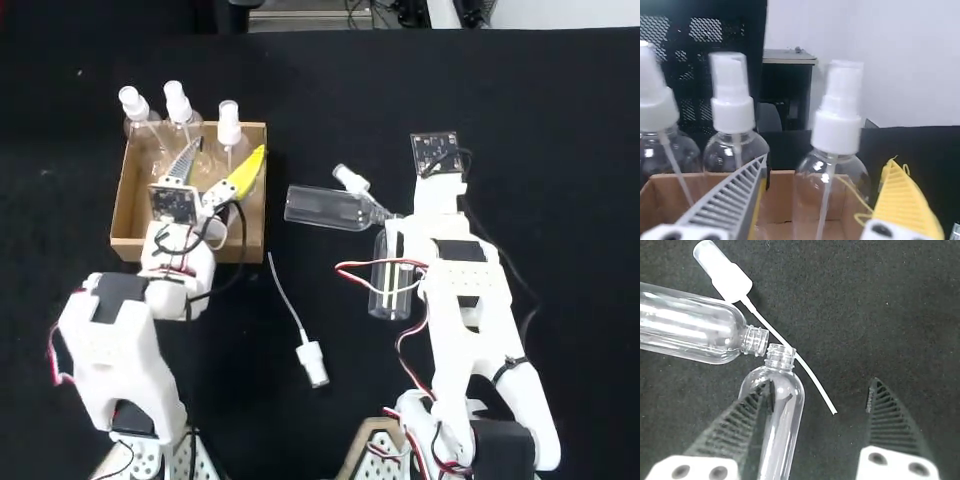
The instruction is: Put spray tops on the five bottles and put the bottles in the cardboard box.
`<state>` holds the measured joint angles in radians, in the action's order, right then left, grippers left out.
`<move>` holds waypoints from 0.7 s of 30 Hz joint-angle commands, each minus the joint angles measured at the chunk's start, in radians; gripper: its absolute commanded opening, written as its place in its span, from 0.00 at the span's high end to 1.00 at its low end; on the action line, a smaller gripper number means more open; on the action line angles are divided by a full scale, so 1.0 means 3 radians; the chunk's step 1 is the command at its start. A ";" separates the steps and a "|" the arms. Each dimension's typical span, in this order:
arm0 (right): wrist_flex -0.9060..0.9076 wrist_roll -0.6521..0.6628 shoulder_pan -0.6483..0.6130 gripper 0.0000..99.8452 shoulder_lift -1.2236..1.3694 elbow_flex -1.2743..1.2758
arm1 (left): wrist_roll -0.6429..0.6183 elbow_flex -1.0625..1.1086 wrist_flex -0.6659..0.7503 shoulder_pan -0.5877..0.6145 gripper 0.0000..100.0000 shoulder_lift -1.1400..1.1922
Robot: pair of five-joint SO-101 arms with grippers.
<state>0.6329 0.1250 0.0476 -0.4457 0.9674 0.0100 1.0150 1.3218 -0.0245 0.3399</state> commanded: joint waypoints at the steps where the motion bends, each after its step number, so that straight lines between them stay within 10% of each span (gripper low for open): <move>1: -0.0077 0.0000 0.0051 0.73 -0.0202 -0.0018 | -0.0026 0.0222 0.0046 0.0043 0.66 -0.0409; 10: -0.0077 0.0000 0.0051 0.73 -0.0202 -0.0018 | -0.0015 0.0913 0.0046 -0.0013 0.69 -0.0972; 15: -0.0077 0.0000 0.0041 0.73 -0.0202 -0.0023 | -0.0010 0.1271 0.0041 0.0023 0.99 -0.1386; 21: -0.0077 0.0000 0.0036 0.73 -0.0202 -0.0018 | -0.0026 0.1414 -0.0803 -0.0018 0.91 -0.1908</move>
<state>0.6329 0.1250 0.0476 -0.4457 0.9674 0.0084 1.4339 1.2390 -0.0199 -0.1097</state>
